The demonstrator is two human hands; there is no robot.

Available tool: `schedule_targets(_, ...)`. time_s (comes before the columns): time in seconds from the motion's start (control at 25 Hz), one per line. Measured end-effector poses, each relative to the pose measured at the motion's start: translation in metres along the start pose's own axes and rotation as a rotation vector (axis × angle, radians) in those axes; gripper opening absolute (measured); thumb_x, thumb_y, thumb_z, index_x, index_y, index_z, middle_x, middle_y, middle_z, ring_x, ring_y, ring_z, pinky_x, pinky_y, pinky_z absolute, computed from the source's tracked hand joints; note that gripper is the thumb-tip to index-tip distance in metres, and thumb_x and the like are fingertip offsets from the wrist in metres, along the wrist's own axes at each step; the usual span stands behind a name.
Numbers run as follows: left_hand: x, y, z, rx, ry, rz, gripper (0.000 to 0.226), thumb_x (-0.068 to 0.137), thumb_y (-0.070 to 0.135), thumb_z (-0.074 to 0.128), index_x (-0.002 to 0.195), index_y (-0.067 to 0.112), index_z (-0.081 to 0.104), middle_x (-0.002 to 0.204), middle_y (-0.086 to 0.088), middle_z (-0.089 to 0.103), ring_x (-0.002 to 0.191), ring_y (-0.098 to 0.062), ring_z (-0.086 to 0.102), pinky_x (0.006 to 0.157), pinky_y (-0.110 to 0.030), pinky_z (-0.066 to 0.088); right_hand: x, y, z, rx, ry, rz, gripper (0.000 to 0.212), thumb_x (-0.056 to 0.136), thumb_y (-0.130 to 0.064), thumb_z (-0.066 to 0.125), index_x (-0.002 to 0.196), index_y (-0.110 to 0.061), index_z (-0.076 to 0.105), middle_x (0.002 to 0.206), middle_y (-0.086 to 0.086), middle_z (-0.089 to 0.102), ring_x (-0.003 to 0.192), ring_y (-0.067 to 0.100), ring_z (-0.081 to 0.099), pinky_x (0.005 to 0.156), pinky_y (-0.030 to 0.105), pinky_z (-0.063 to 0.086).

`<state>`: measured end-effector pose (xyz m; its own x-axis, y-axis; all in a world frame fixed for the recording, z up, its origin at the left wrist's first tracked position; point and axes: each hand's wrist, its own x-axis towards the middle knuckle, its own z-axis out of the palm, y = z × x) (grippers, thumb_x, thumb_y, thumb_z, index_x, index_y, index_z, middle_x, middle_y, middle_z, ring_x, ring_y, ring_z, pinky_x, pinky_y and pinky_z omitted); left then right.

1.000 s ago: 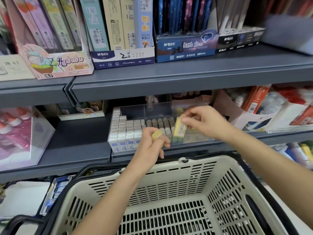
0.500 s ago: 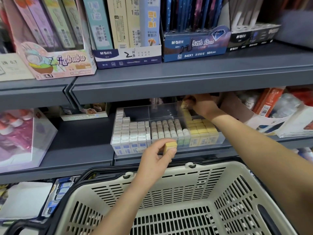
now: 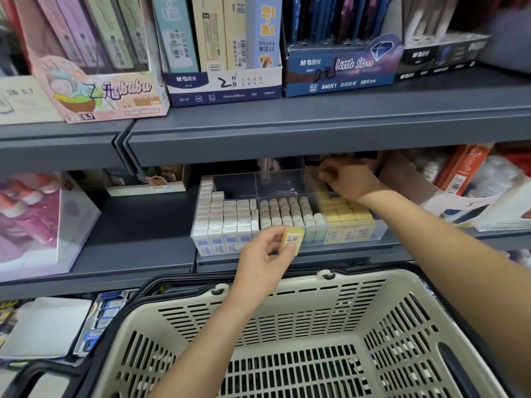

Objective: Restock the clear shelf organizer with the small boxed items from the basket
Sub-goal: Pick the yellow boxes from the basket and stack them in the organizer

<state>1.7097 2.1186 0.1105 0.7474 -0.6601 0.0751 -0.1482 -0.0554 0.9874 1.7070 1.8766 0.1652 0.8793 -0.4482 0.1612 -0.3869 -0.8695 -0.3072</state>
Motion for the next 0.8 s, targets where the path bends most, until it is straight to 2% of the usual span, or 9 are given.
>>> schedule_targets(0.12, 0.000, 0.001, 0.000, -0.041, 0.009, 0.014, 0.027, 0.086, 0.009, 0.063, 0.101, 0.032, 0.061, 0.099, 0.007, 0.068, 0.089, -0.007, 0.066, 0.078, -0.025, 0.056, -0.046, -0.025, -0.008, 0.221, 0.091, -0.041, 0.024, 0.089, -0.037, 0.053, 0.099, -0.021, 0.068, 0.096, 0.002, 0.071, 0.086, 0.018, 0.064, 0.076, 0.024, 0.045)
schedule_targets(0.2, -0.001, 0.004, -0.001, -0.071, 0.005, 0.025, 0.028, 0.086, 0.006, 0.063, 0.097, 0.032, 0.061, 0.096, 0.006, 0.068, 0.086, -0.008, 0.067, 0.073, -0.022, 0.055, -0.083, -0.045, -0.010, 0.340, -0.014, -0.188, 0.028, 0.085, -0.044, 0.056, 0.091, -0.021, 0.070, 0.082, -0.004, 0.070, 0.073, 0.006, 0.061, 0.067, 0.016, 0.044)
schedule_targets(0.28, -0.001, 0.007, 0.000, -0.095, -0.004, 0.035, 0.026, 0.085, 0.004, 0.064, 0.095, 0.028, 0.061, 0.093, 0.003, 0.068, 0.084, -0.011, 0.067, 0.072, -0.023, 0.055, -0.106, -0.058, -0.007, 0.353, -0.103, -0.285, 0.019, 0.084, -0.035, 0.062, 0.094, -0.022, 0.070, 0.083, -0.008, 0.068, 0.072, 0.005, 0.059, 0.067, 0.013, 0.044)
schedule_targets(0.36, -0.003, 0.009, 0.001, -0.082, 0.016, 0.034, 0.024, 0.084, 0.005, 0.065, 0.093, 0.026, 0.060, 0.092, 0.004, 0.068, 0.086, -0.012, 0.067, 0.076, -0.025, 0.055, -0.111, -0.059, -0.006, 0.362, -0.120, -0.264, 0.016, 0.085, -0.026, 0.064, 0.098, -0.019, 0.069, 0.087, -0.007, 0.067, 0.076, 0.008, 0.059, 0.071, 0.020, 0.047)
schedule_targets(0.44, -0.007, 0.009, 0.001, 0.015, 0.071, 0.066, 0.025, 0.084, 0.010, 0.066, 0.093, 0.033, 0.058, 0.095, 0.010, 0.065, 0.087, -0.005, 0.063, 0.079, -0.020, 0.052, -0.106, -0.048, -0.015, 0.415, -0.106, -0.188, 0.014, 0.085, -0.024, 0.064, 0.096, -0.018, 0.068, 0.088, -0.007, 0.068, 0.079, 0.008, 0.062, 0.074, 0.025, 0.050)
schedule_targets(0.56, -0.012, 0.012, -0.001, 0.304, 0.181, 0.199, 0.030, 0.086, 0.017, 0.062, 0.092, 0.045, 0.052, 0.096, 0.022, 0.057, 0.087, 0.008, 0.051, 0.078, -0.008, 0.042, -0.083, -0.020, -0.033, 0.414, 0.020, -0.065, 0.006, 0.084, -0.023, 0.066, 0.089, -0.020, 0.065, 0.078, -0.012, 0.068, 0.078, -0.002, 0.063, 0.072, 0.011, 0.046)
schedule_targets(0.64, -0.011, 0.010, -0.003, 0.460, 0.267, 0.304, 0.027, 0.086, 0.014, 0.061, 0.098, 0.037, 0.056, 0.099, 0.025, 0.053, 0.100, 0.005, 0.045, 0.090, -0.017, 0.038, -0.060, -0.001, -0.040, 0.427, 0.100, 0.033, 0.015, 0.085, -0.016, 0.064, 0.100, -0.016, 0.067, 0.093, -0.001, 0.069, 0.093, 0.012, 0.065, 0.083, 0.014, 0.044)
schedule_targets(0.72, -0.009, 0.005, -0.003, 0.575, 0.316, 0.349, 0.025, 0.084, 0.011, 0.063, 0.107, 0.022, 0.060, 0.107, 0.014, 0.055, 0.110, -0.008, 0.044, 0.100, -0.032, 0.037, -0.040, 0.013, -0.040, 0.295, 0.091, 0.098, 0.022, 0.089, -0.016, 0.059, 0.110, -0.013, 0.064, 0.111, 0.007, 0.066, 0.105, 0.023, 0.060, 0.092, 0.022, 0.042)
schedule_targets(0.8, -0.009, 0.000, -0.002, 0.685, 0.295, 0.346, 0.029, 0.083, 0.014, 0.064, 0.112, 0.016, 0.060, 0.114, 0.005, 0.058, 0.115, -0.015, 0.045, 0.105, -0.041, 0.034, -0.028, 0.025, -0.032, 0.111, 0.029, 0.091, 0.023, 0.091, -0.020, 0.055, 0.112, -0.016, 0.062, 0.118, 0.005, 0.063, 0.108, 0.023, 0.057, 0.090, 0.022, 0.040)
